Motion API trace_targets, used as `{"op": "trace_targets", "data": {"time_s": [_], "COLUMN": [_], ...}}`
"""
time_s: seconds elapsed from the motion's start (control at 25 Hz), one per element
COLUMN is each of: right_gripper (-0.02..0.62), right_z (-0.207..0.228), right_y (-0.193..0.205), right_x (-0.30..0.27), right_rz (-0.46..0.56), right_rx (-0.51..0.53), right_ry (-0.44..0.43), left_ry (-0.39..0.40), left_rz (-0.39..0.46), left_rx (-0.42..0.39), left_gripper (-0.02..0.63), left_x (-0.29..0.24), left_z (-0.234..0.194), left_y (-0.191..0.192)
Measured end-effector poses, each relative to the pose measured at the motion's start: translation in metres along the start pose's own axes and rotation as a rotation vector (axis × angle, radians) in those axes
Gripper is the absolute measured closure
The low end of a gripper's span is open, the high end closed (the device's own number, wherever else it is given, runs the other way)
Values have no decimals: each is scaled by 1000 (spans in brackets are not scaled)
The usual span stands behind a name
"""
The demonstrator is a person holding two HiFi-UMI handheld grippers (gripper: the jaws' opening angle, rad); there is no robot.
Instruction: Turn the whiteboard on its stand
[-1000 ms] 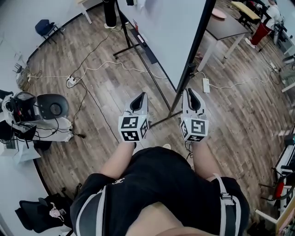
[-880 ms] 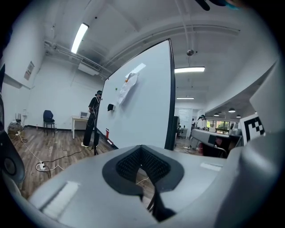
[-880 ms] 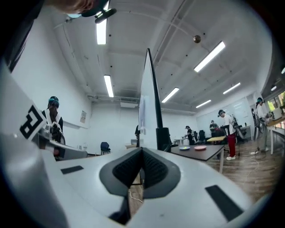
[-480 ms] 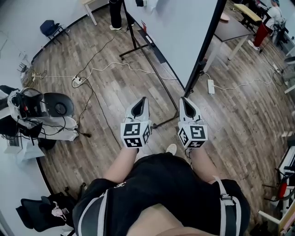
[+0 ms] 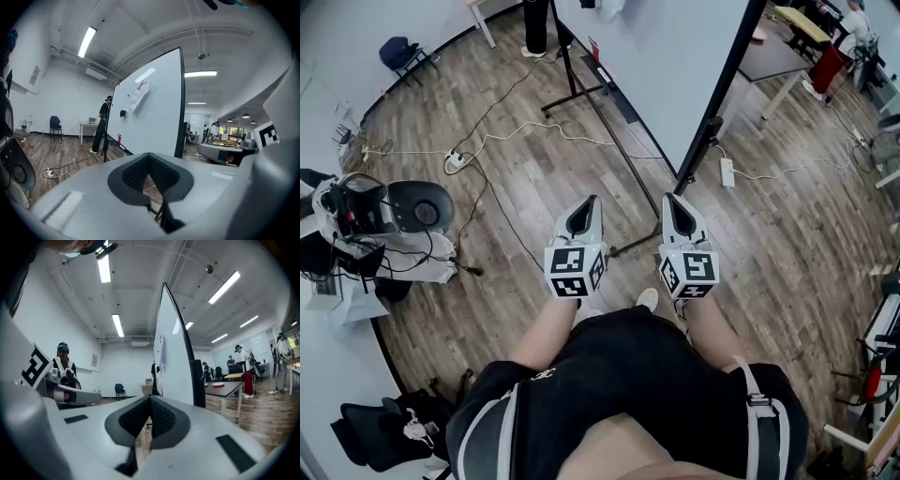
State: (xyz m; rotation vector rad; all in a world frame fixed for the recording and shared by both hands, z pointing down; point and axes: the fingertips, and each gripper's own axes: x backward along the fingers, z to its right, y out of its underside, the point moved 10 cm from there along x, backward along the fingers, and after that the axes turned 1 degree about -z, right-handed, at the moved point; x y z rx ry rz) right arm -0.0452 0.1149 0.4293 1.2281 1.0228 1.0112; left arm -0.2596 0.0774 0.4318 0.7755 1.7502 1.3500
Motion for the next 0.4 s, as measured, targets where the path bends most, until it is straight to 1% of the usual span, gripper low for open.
{"op": "trace_targets", "data": {"time_s": [0.4], "right_gripper": [591], "right_z": [5], "right_y": [-4], "right_x": [-6], "right_rz": [-4], "right_rx": [15], "right_ry": [-2], "left_ry": [16], "left_rz": [7], "left_rx": [-11], "left_gripper": [597], "left_x": [-9], "left_z": [3], "left_y": [-6]}}
